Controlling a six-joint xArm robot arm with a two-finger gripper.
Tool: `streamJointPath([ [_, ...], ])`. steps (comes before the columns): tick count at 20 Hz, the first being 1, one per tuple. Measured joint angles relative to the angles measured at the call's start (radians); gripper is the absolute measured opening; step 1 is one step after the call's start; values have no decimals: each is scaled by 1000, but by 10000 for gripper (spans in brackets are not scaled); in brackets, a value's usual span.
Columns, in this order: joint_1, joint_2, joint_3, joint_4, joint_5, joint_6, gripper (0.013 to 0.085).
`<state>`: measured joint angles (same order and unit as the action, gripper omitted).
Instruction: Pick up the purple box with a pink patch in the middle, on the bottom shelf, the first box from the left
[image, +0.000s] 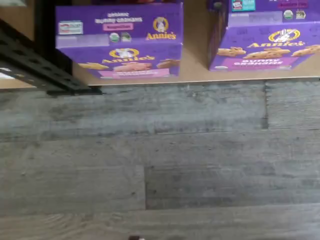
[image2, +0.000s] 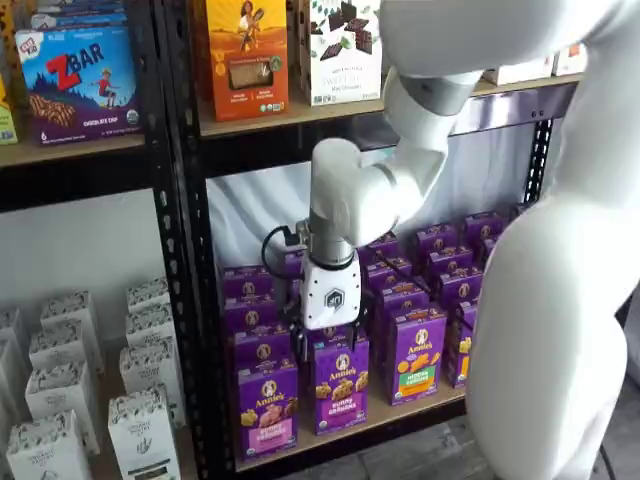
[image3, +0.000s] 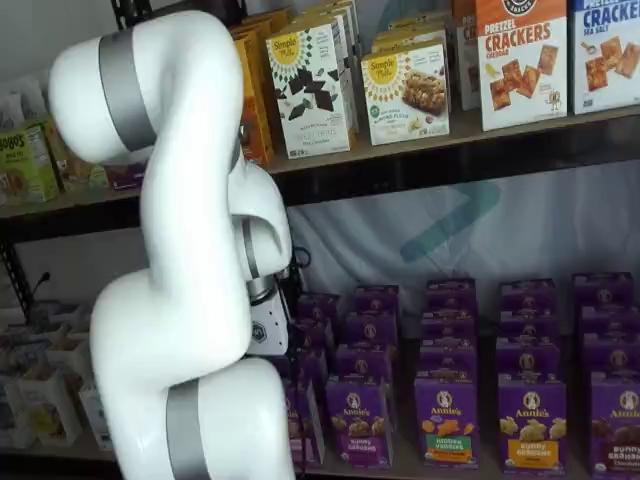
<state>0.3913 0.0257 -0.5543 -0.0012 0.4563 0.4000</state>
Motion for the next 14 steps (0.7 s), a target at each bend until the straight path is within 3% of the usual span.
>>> streamJointPath([
  [3,-11,74,-46,-34,-15,19,850],
  [14,-27,276,-150,49,-97,-75,850],
])
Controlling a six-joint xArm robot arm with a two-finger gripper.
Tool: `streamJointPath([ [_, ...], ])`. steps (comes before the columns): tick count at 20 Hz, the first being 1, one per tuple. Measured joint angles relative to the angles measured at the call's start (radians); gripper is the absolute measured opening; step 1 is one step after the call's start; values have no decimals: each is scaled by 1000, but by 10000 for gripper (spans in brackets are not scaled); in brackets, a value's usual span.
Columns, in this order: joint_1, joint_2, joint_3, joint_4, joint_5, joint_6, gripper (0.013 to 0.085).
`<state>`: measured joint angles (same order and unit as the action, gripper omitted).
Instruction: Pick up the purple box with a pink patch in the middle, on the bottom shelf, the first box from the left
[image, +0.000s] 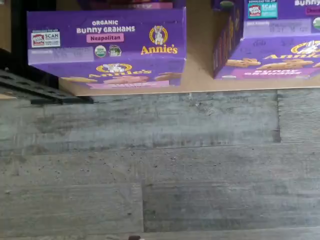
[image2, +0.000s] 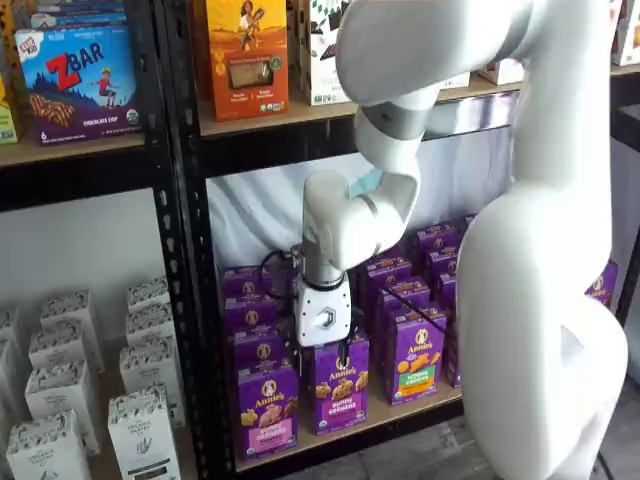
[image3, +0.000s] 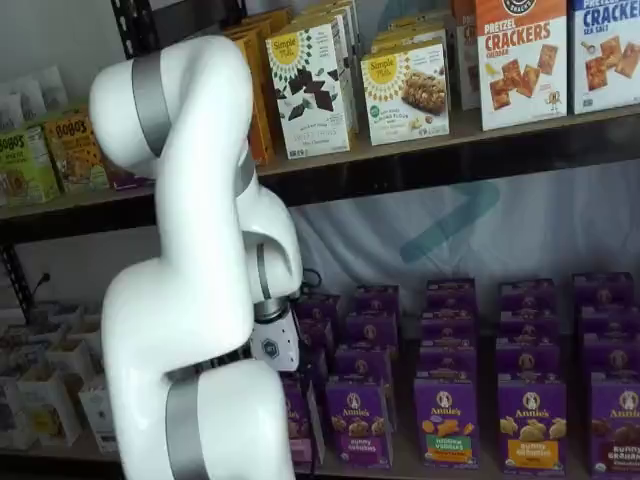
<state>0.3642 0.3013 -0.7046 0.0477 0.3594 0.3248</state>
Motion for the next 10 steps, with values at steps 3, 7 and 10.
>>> streamJointPath([
  [3,0,44,-27,25,-20,-24,850],
  [7,6,107,-77,55,-38,-47,850],
  [10,15,148,-117,88,-40,-71,850],
])
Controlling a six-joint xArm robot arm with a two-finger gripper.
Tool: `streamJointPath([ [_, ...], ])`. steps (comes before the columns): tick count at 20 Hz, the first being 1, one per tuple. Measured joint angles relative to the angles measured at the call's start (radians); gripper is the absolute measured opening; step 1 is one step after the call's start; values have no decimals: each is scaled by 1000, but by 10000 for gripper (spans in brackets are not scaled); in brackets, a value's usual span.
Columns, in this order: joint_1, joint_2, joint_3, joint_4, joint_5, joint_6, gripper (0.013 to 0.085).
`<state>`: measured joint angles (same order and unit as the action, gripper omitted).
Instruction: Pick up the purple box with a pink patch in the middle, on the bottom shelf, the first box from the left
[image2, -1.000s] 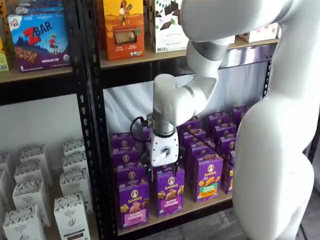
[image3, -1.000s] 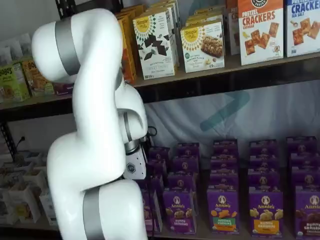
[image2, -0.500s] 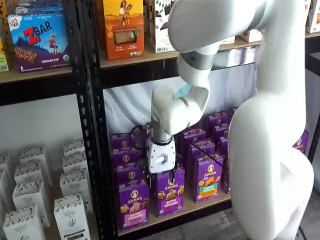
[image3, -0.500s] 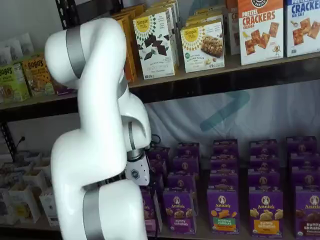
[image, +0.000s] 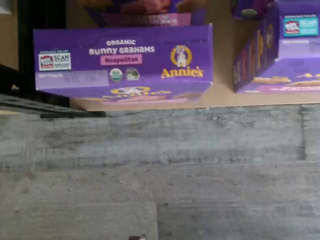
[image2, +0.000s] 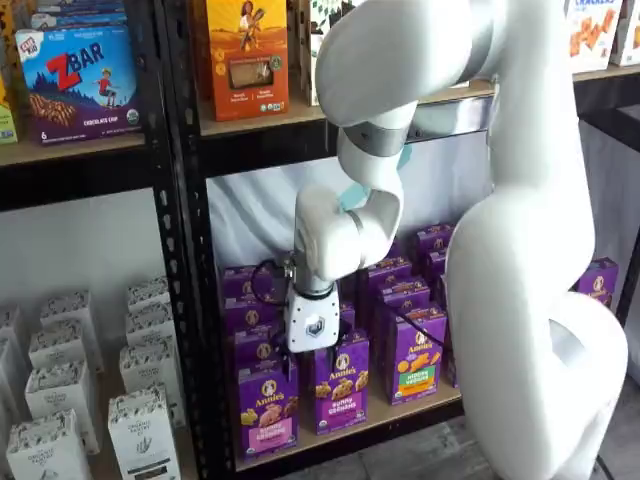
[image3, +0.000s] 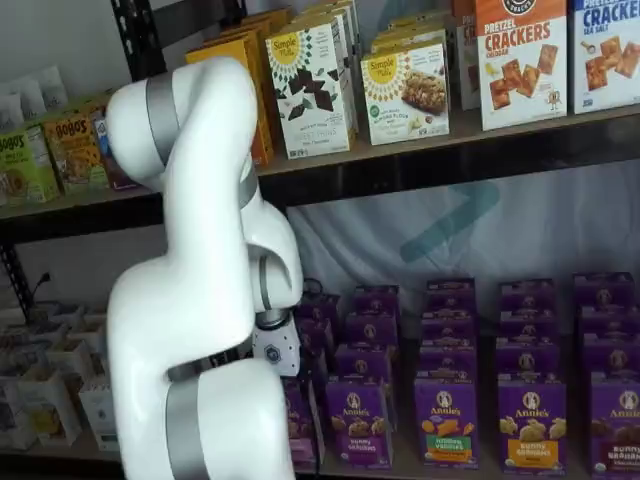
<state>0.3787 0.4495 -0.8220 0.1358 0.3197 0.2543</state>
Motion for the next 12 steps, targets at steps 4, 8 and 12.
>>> streamJointPath([
  [4,6,54,-53,7,-17,-2,850],
  [8,1,98,-112,13,-10,-11,850],
  [12,-11,144,-178,13,12,-21,850],
])
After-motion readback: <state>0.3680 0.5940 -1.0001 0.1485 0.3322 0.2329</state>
